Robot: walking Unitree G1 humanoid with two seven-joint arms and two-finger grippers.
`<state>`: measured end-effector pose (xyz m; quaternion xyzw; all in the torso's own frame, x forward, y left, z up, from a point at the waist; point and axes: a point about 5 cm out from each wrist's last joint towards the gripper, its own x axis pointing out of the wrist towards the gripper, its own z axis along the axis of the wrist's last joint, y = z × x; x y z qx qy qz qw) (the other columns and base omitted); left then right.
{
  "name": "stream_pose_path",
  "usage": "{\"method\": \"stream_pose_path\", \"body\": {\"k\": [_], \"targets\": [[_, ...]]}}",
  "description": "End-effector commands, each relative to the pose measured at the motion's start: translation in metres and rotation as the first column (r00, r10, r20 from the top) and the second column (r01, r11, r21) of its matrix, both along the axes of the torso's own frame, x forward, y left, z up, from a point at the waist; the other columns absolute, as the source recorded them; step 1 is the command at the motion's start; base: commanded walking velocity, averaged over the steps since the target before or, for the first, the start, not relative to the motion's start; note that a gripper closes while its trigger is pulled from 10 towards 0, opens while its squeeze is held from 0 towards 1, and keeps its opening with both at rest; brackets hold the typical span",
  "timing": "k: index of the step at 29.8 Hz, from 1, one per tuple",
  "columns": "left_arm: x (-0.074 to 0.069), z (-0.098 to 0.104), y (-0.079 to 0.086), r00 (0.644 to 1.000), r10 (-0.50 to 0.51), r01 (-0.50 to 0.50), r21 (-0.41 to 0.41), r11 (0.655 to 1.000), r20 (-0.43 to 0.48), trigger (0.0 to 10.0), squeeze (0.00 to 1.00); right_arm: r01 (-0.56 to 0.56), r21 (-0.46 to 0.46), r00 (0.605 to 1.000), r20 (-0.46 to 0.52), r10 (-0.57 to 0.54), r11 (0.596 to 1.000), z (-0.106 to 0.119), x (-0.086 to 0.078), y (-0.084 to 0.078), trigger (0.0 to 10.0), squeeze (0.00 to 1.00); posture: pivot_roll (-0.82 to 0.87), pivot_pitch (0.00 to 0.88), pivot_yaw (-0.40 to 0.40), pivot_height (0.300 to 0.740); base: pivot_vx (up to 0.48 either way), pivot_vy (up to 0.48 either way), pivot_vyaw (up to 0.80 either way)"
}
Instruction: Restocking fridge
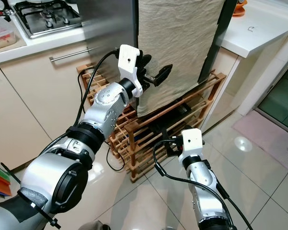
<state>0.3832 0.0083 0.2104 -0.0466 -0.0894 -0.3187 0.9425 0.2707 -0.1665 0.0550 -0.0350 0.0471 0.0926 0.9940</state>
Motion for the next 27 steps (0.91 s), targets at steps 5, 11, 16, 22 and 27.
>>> {"method": "stream_pose_path", "body": {"k": [5,11,16,22,27], "targets": [[0.003,0.005,0.006,0.995,0.09,-0.093,0.051,0.994,0.053,10.0,0.0,-0.004,-0.002,1.0,0.001,0.004,1.0,0.001,0.001,0.001,10.0,0.0,-0.1,0.023,0.018,0.74,0.0,0.0,0.0],[0.004,-0.007,0.009,0.99,0.14,-0.143,0.103,0.984,0.032,10.0,0.0,-0.004,-0.002,1.0,0.002,0.004,1.0,0.002,0.002,0.002,10.0,0.0,-0.1,0.014,0.024,0.74,0.0,0.0,0.0],[0.005,-0.013,0.013,0.983,0.184,-0.185,0.135,0.973,0.021,10.0,0.0,-0.003,-0.003,1.0,0.003,0.003,1.0,0.001,0.001,0.001,10.0,0.0,-0.1,0.009,0.026,0.74,0.0,0.0,0.0],[0.009,-0.014,0.021,0.97,0.243,-0.243,0.145,0.959,0.023,10.0,0.0,-0.001,-0.006,1.0,0.002,0.001,1.0,0.001,0.001,0.0,10.0,0.0,-0.1,0.004,0.026,0.74,0.0,0.0,0.0],[0.009,-0.013,0.02,0.97,0.241,-0.241,0.145,0.96,0.02,10.0,0.0,-0.003,-0.008,1.0,0.003,0.003,1.0,0.001,0.001,0.0,10.0,0.0,-0.1,0.002,0.026,0.74,0.0,0.0,0.0]]}}
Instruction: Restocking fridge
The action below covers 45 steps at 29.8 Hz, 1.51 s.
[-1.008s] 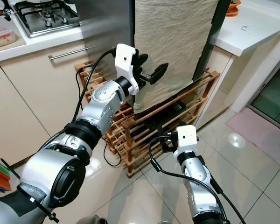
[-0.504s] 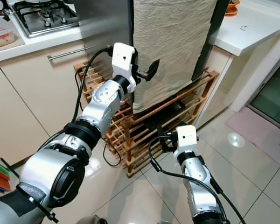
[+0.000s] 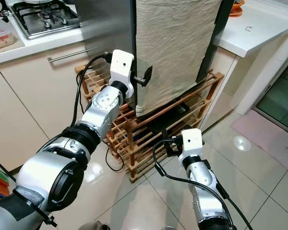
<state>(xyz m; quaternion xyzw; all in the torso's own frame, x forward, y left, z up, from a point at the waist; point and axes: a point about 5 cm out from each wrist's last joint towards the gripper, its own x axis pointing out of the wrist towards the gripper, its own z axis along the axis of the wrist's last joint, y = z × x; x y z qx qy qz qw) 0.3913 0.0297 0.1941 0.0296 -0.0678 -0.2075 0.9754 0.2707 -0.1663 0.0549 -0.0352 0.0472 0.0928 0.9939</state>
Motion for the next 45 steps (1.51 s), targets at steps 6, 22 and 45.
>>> {"method": "stream_pose_path", "body": {"k": [6,22,45], "targets": [[-0.002,0.005,-0.01,0.999,-0.036,0.036,-0.021,0.999,0.007,10.0,0.0,-0.005,-0.006,1.0,0.004,0.005,1.0,0.001,0.001,0.001,10.0,0.0,-0.1,0.003,0.029,0.74,0.0,0.0,0.0],[0.002,0.015,-0.007,0.999,0.0,0.001,-0.022,1.0,0.036,10.0,0.0,-0.002,-0.005,1.0,0.0,0.002,1.0,0.001,-0.001,0.001,10.0,0.0,-0.11,0.016,0.034,0.74,0.0,0.0,0.0],[0.002,0.012,-0.013,0.999,0.019,-0.019,0.028,0.999,0.026,10.0,0.0,-0.001,-0.011,1.0,0.002,0.001,1.0,0.002,-0.003,-0.001,10.0,0.0,-0.13,0.034,0.03,0.74,0.0,0.0,0.0]]}}
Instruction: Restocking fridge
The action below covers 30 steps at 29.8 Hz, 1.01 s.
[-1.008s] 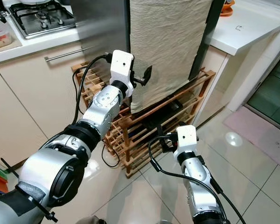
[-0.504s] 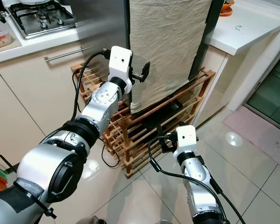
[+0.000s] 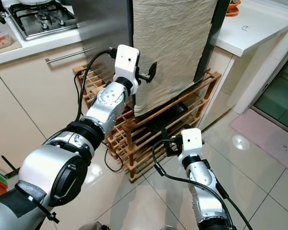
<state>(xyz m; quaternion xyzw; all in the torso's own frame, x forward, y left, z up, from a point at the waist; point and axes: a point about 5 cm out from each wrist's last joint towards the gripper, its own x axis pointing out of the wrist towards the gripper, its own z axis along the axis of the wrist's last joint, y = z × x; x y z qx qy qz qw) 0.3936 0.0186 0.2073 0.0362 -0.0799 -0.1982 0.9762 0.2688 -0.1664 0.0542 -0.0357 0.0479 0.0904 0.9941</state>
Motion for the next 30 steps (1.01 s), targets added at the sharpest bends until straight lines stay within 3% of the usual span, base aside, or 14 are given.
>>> {"method": "stream_pose_path", "body": {"k": [1,6,13,17,24,25,26,30], "targets": [[0.0,-0.001,-0.002,1.0,0.002,-0.002,0.024,1.0,-0.002,10.0,0.0,-0.006,-0.011,1.0,0.002,0.006,1.0,0.002,-0.001,-0.001,10.0,0.0,-0.13,0.034,0.03,0.74,0.0,0.0,0.0],[-0.001,-0.002,-0.005,1.0,0.001,0.0,0.05,0.999,-0.007,10.0,0.0,-0.006,-0.013,1.0,0.0,0.006,1.0,0.002,-0.002,-0.002,10.0,0.0,-0.13,0.031,0.036,0.74,0.0,0.0,0.0],[-0.002,-0.006,-0.008,0.999,0.029,-0.031,0.146,0.989,0.017,10.0,0.0,-0.002,-0.01,1.0,0.001,0.002,1.0,0.001,-0.002,-0.001,10.0,0.0,-0.14,0.023,0.048,0.74,0.0,0.0,0.0],[-0.003,-0.009,-0.011,1.0,0.011,-0.01,0.141,0.99,-0.004,10.0,0.0,0.0,-0.009,1.0,0.003,0.0,1.0,0.001,-0.003,0.0,10.0,0.0,-0.14,0.018,0.049,0.74,0.0,0.0,0.0],[-0.007,-0.012,-0.022,0.99,-0.075,0.072,-0.023,0.997,-0.116,10.0,0.0,-0.005,-0.011,1.0,0.003,0.005,1.0,0.001,-0.002,0.0,10.0,0.0,-0.14,0.016,0.049,0.74,0.0,0.0,0.0],[-0.007,-0.011,-0.024,0.987,-0.092,0.085,-0.059,0.995,-0.133,10.0,0.0,-0.005,-0.011,1.0,0.003,0.005,1.0,0.002,-0.002,0.0,10.0,0.0,-0.14,0.016,0.05,0.74,0.0,0.0,0.0],[-0.008,-0.01,-0.029,0.974,-0.146,0.118,-0.161,0.98,-0.175,10.0,0.0,-0.004,-0.011,1.0,0.004,0.004,1.0,0.002,-0.001,0.0,10.0,0.0,-0.14,0.019,0.051,0.74,0.0,0.0,0.0],[-0.01,-0.006,-0.035,0.962,-0.196,0.149,-0.237,0.96,-0.189,10.0,0.0,-0.001,-0.011,1.0,0.004,0.002,1.0,0.002,-0.002,0.0,10.0,0.0,-0.14,0.022,0.052,0.74,0.0,0.0,0.0]]}}
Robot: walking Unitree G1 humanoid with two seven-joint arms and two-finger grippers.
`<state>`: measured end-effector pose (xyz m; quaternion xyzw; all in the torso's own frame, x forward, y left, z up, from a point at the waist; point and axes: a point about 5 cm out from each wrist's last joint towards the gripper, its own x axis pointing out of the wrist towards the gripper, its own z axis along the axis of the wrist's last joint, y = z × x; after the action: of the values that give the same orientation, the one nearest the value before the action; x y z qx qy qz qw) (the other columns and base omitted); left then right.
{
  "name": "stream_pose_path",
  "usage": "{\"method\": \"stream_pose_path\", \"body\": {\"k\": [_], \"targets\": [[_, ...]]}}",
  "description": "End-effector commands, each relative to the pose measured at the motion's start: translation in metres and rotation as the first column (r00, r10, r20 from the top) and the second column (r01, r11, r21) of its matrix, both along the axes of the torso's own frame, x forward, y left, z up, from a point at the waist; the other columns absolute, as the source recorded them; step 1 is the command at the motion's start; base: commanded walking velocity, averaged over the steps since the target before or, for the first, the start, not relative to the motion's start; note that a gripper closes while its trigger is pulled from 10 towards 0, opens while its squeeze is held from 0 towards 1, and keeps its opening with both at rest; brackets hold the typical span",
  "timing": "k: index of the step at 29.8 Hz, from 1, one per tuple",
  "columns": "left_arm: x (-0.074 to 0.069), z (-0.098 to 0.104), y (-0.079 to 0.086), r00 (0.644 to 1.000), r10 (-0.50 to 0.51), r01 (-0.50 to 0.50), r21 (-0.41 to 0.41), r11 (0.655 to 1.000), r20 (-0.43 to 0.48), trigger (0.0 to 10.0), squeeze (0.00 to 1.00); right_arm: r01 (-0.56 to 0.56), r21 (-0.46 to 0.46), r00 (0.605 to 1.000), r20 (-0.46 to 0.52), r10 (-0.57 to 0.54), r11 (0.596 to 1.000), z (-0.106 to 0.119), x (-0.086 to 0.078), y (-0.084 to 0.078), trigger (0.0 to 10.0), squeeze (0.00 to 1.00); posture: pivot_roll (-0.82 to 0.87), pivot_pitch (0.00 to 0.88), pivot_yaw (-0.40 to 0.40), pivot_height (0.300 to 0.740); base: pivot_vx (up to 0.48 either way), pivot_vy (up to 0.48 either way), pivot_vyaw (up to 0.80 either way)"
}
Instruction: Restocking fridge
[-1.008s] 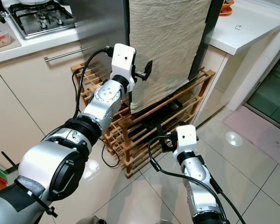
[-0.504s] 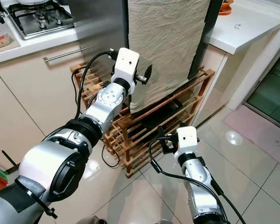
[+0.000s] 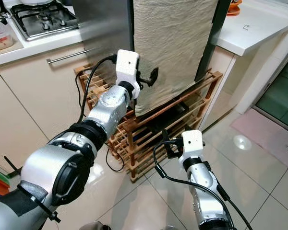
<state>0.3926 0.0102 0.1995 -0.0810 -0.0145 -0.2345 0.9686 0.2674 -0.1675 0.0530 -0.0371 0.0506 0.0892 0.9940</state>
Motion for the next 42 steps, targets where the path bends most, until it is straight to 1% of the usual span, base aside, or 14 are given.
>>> {"method": "stream_pose_path", "body": {"k": [1,4,5,8,13,14,19,22,27,31,32,33,35,42], "targets": [[-0.009,0.002,-0.026,0.996,-0.089,0.088,-0.034,0.996,-0.028,10.0,0.0,-0.004,-0.007,1.0,0.009,0.004,1.0,0.003,0.0,0.001,10.0,0.0,-0.14,0.022,0.052,0.74,0.0,0.0,0.0],[-0.01,0.006,-0.031,0.993,-0.118,0.117,-0.05,0.992,-0.013,10.0,0.0,-0.002,-0.007,1.0,0.009,0.002,1.0,0.003,0.0,0.001,10.0,0.0,-0.14,0.025,0.052,0.74,0.0,0.0,0.0],[-0.012,0.012,-0.037,0.987,-0.157,0.158,-0.062,0.986,0.011,10.0,0.0,-0.001,-0.006,1.0,0.007,0.001,1.0,0.003,-0.001,0.001,10.0,0.0,-0.14,0.027,0.05,0.74,0.0,0.0,0.0],[-0.016,0.02,-0.044,0.976,-0.196,0.198,-0.005,0.98,0.098,10.0,0.0,0.0,-0.004,1.0,0.006,0.0,1.0,0.002,-0.001,0.002,10.0,0.0,-0.13,0.029,0.049,0.74,0.0,0.0,0.0],[-0.014,0.022,-0.036,0.973,-0.172,0.167,0.048,0.985,0.152,10.0,0.0,0.001,-0.002,1.0,0.007,-0.001,1.0,0.002,-0.001,0.002,10.0,0.0,-0.13,0.032,0.049,0.74,0.0,0.0,0.0],[-0.014,0.027,-0.032,0.963,-0.17,0.154,0.089,0.984,0.208,10.0,0.0,0.002,-0.001,1.0,0.005,-0.002,1.0,0.002,-0.002,0.002,10.0,0.0,-0.13,0.033,0.046,0.74,0.0,0.0,0.0],[-0.014,0.038,-0.027,0.949,-0.164,0.139,0.108,0.984,0.27,10.0,0.0,0.0,-0.003,1.0,0.0,0.0,1.0,0.001,-0.003,0.001,10.0,0.0,-0.12,0.034,0.036,0.74,0.0,0.0,0.0],[-0.011,0.054,-0.02,0.939,-0.132,0.105,0.1,0.989,0.318,10.0,0.0,-0.004,-0.005,1.0,-0.002,0.004,1.0,0.001,-0.002,0.001,10.0,0.0,-0.12,0.032,0.032,0.74,0.0,0.0,0.0],[-0.006,0.072,-0.011,0.937,-0.078,0.059,0.065,0.996,0.341,10.0,0.0,-0.008,-0.006,1.0,-0.002,0.008,1.0,0.001,0.0,0.002,10.0,0.0,-0.11,0.026,0.034,0.74,0.0,0.0,0.0],[-0.003,0.074,-0.005,0.939,-0.04,0.018,0.067,0.998,0.341,10.0,0.0,-0.009,-0.006,1.0,-0.002,0.009,1.0,0.001,0.001,0.003,10.0,0.0,-0.12,0.023,0.037,0.74,0.0,0.0,0.0],[0.001,0.076,0.003,0.942,0.02,-0.044,0.065,0.997,0.336,10.0,0.0,-0.006,-0.005,1.0,-0.002,0.006,1.0,0.001,0.001,0.003,10.0,0.0,-0.12,0.019,0.043,0.74,0.0,0.0,0.0],[0.001,0.076,0.003,0.942,0.02,-0.044,0.065,0.997,0.336,10.0,0.0,-0.006,-0.005,1.0,-0.002,0.006,1.0,0.001,0.001,0.003,10.0,0.0,-0.12,0.019,0.043,0.74,0.0,0.0,0.0],[0.005,0.08,0.015,0.929,0.106,-0.136,0.06,0.989,0.355,10.0,0.0,-0.002,-0.007,1.0,-0.004,0.002,1.0,0.0,-0.001,0.001,10.0,0.0,-0.12,0.016,0.041,0.74,0.0,0.0,0.0],[0.005,0.086,0.018,0.924,0.117,-0.146,0.053,0.988,0.364,10.0,0.0,-0.002,-0.016,1.0,-0.01,0.002,1.0,-0.001,-0.001,-0.002,10.0,0.0,-0.12,0.012,0.038,0.74,0.0,0.0,0.0]]}}
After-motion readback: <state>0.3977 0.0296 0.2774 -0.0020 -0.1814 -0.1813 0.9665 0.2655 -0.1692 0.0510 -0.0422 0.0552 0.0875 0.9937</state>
